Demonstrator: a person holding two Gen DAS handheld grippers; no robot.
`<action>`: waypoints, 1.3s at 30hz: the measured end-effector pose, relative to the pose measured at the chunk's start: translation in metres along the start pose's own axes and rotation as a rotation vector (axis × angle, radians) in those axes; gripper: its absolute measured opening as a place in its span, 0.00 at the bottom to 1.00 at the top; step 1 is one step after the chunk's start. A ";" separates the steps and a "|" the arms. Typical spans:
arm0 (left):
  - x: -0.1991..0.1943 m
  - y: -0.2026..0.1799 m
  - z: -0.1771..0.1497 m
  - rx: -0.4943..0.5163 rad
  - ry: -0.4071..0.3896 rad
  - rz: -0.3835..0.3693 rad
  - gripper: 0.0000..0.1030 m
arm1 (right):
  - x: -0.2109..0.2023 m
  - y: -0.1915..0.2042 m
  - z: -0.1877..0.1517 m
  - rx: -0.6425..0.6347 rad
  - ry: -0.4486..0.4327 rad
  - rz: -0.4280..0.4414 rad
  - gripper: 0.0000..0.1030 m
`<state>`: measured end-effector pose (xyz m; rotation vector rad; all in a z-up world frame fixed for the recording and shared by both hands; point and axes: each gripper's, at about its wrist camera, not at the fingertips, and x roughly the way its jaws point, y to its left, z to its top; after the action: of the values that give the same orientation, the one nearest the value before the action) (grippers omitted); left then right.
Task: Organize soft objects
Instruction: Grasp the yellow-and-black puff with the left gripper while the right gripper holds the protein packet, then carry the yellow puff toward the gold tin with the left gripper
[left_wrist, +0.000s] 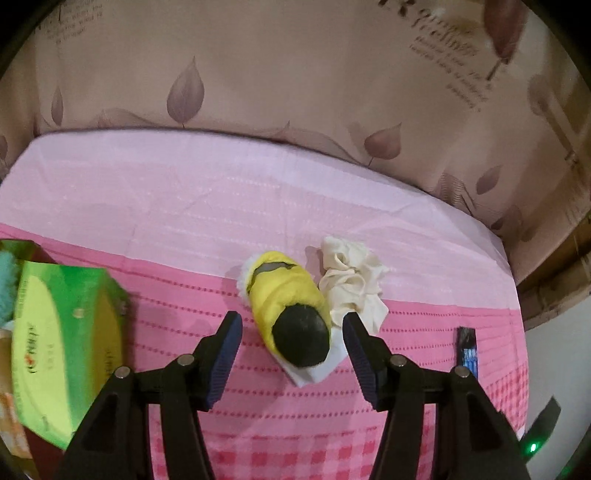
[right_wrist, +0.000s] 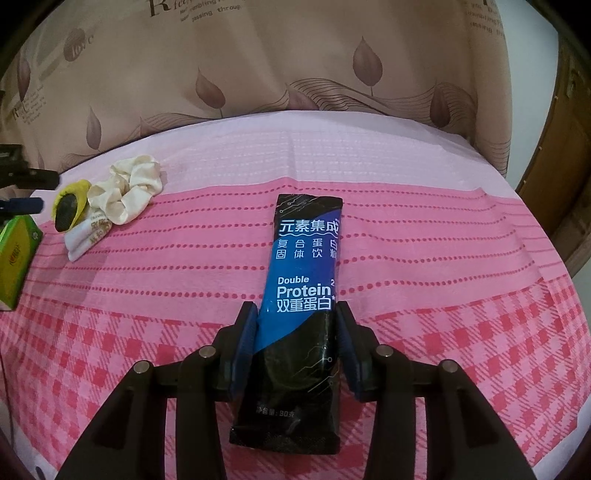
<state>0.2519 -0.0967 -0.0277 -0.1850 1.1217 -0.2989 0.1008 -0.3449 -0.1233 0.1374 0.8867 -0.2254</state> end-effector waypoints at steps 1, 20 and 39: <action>0.003 0.001 0.001 -0.008 0.004 0.005 0.56 | 0.000 0.000 0.000 0.000 0.000 0.002 0.40; 0.028 0.008 0.002 0.009 -0.010 0.055 0.40 | 0.001 0.000 0.000 0.007 0.000 0.016 0.41; -0.062 0.000 -0.058 0.180 -0.078 0.098 0.40 | 0.002 0.000 -0.001 0.004 0.001 0.013 0.41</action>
<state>0.1747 -0.0765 0.0006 0.0176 1.0174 -0.3012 0.1015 -0.3445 -0.1249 0.1473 0.8856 -0.2150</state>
